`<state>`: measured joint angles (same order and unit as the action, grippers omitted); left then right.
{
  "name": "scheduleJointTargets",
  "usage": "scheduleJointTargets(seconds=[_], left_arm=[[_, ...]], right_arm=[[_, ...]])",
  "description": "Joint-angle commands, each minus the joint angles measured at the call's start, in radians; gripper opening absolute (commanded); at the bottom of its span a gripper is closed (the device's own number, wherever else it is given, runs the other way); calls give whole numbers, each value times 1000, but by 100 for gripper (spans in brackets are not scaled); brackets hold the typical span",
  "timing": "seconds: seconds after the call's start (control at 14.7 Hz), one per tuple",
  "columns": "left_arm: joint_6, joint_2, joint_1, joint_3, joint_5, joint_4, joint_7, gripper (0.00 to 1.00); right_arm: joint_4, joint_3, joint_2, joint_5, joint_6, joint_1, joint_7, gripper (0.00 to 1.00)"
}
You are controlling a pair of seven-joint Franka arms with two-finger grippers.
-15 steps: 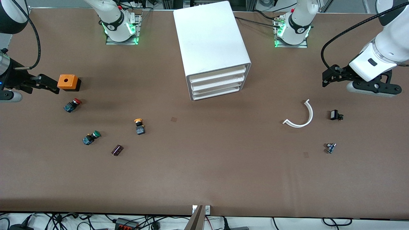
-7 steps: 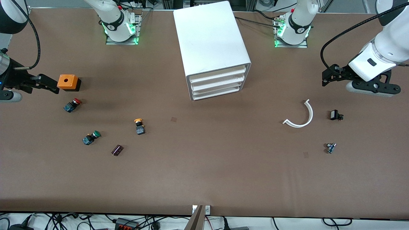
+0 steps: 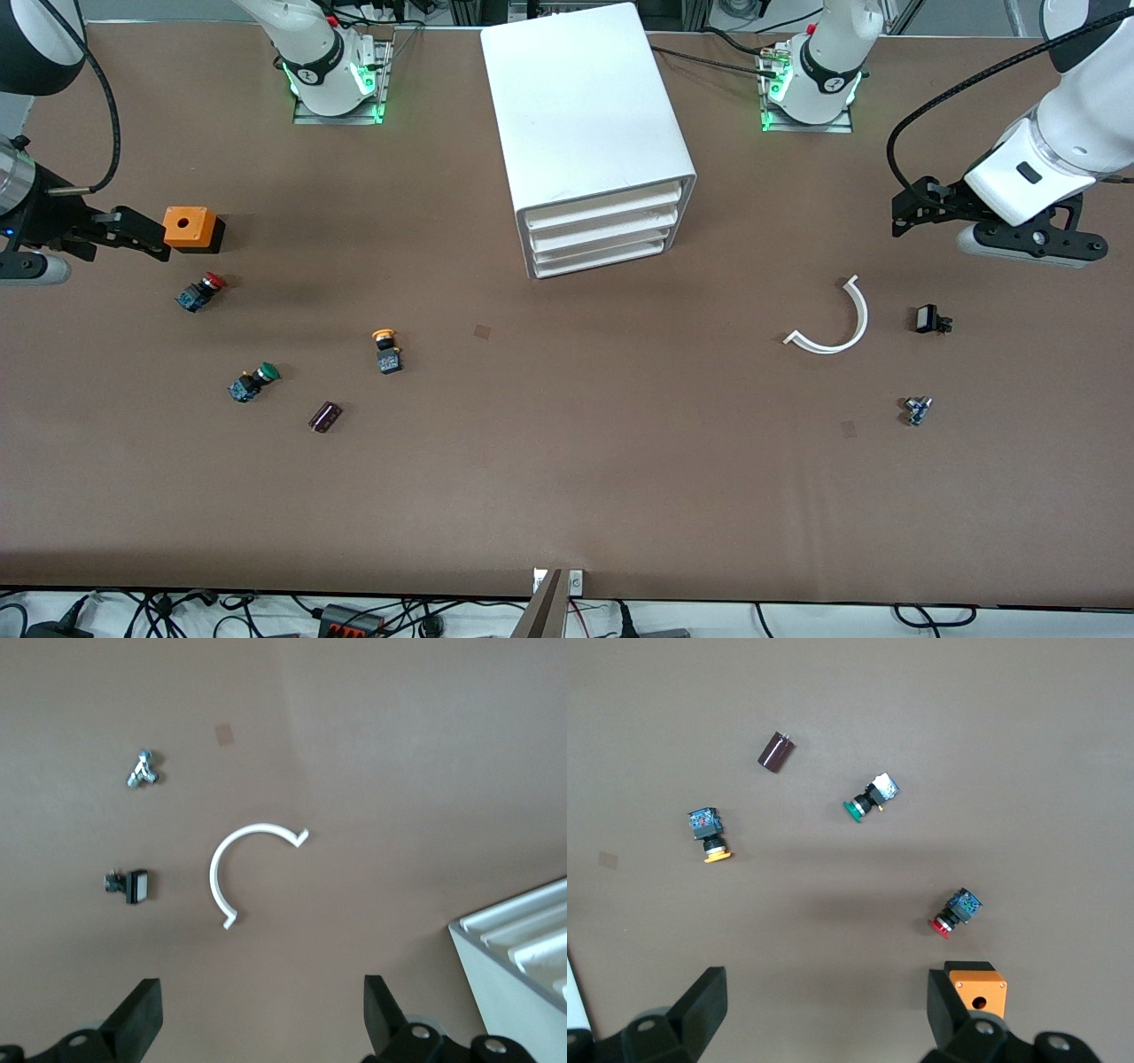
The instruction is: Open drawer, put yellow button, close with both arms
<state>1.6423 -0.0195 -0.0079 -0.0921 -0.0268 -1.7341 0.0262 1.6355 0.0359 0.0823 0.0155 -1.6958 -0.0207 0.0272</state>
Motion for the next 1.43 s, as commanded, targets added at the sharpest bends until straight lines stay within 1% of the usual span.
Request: scheduleJointTargets(seconds=[0.0, 0.14, 0.27, 0.41, 0.48, 0.61, 0.75, 0.88, 1.02, 1.09, 1.23, 1.36], left_arm=[[-85, -20, -9, -3, -25, -16, 12, 100], [-148, -1, -35, -9, -27, -16, 15, 100], [-264, 6, -78, -9, -41, -15, 18, 100], [-320, 32, -90, -8, -137, -12, 21, 100], [-323, 44, -90, -8, -215, -12, 21, 100], [-297, 96, -89, -8, -356, -12, 20, 100], [-244, 142, -87, -8, -453, -12, 41, 100], [-182, 185, -90, -8, -530, -13, 119, 100], [-162, 258, -89, -8, -646, -15, 278, 100], [-141, 295, -90, -8, -706, -19, 358, 100], [-99, 349, -98, -9, -772, -18, 437, 100], [-76, 410, -118, -18, -795, -24, 530, 100]], right_arm=[[-9, -10, 36, -3, -13, 4, 13, 100], [-9, -10, 75, -3, -25, -5, 13, 100], [-9, -10, 123, -2, -36, -39, 13, 100], [-9, -10, 168, -3, -53, -67, 13, 100], [-9, -10, 189, -3, -67, -93, 13, 100], [-9, -10, 236, -2, -114, -128, 11, 100], [-11, -10, 292, 0, -175, -160, 5, 100], [-11, -10, 365, 0, -250, -206, -1, 100], [-20, -10, 425, -2, -323, -241, 0, 100], [-31, -10, 445, 0, -337, -264, -1, 100], [-63, -10, 494, 1, -343, -298, -1, 100], [-77, -10, 533, 0, -360, -301, -4, 100]])
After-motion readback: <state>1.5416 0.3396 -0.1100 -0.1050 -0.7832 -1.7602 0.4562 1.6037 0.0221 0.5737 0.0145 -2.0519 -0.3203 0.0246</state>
